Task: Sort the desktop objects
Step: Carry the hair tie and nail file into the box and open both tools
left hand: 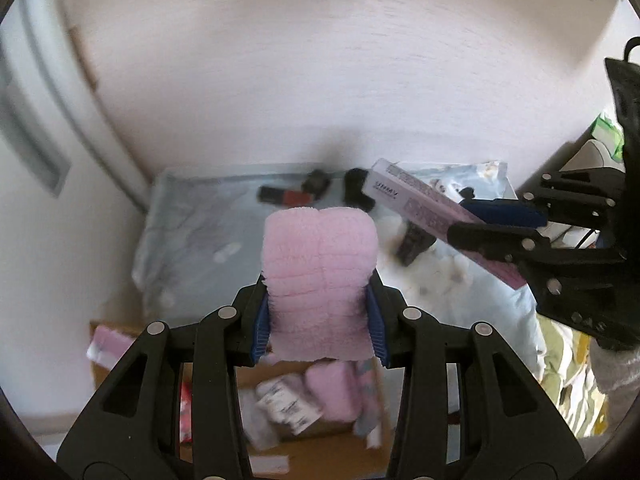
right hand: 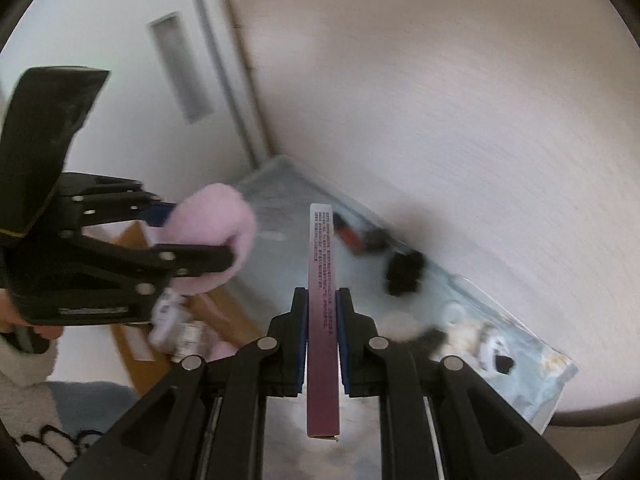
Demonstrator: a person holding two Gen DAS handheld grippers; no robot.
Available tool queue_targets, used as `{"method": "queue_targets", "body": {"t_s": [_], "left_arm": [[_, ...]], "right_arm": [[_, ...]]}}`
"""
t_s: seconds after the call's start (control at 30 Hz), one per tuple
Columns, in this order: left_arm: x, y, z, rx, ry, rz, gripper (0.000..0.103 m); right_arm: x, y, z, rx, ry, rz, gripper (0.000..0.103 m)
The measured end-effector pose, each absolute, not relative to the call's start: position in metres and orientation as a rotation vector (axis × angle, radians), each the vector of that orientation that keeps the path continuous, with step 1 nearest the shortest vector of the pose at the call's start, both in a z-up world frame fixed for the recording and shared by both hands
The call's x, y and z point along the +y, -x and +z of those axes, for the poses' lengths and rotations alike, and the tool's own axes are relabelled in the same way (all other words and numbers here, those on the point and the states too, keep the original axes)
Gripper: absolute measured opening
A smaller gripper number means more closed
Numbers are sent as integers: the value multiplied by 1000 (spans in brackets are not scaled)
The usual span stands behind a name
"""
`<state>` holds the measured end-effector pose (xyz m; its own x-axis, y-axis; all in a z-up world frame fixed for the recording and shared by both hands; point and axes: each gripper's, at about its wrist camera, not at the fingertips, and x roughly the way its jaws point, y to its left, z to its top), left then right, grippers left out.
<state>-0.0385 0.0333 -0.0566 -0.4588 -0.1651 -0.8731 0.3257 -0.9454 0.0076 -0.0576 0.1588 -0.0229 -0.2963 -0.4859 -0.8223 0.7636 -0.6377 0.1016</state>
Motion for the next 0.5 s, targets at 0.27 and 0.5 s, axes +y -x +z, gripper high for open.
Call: {"method": "queue_targets", "body": {"t_s": [0.27, 0.5], "left_arm": [[-7, -41, -53, 311, -1426, -2391, 37], [-48, -96, -92, 428, -1475, -2280, 37]], "right_arm": [[86, 10, -36, 384, -1107, -1888, 13], [38, -24, -79, 424, -1183, -1783, 13]]}}
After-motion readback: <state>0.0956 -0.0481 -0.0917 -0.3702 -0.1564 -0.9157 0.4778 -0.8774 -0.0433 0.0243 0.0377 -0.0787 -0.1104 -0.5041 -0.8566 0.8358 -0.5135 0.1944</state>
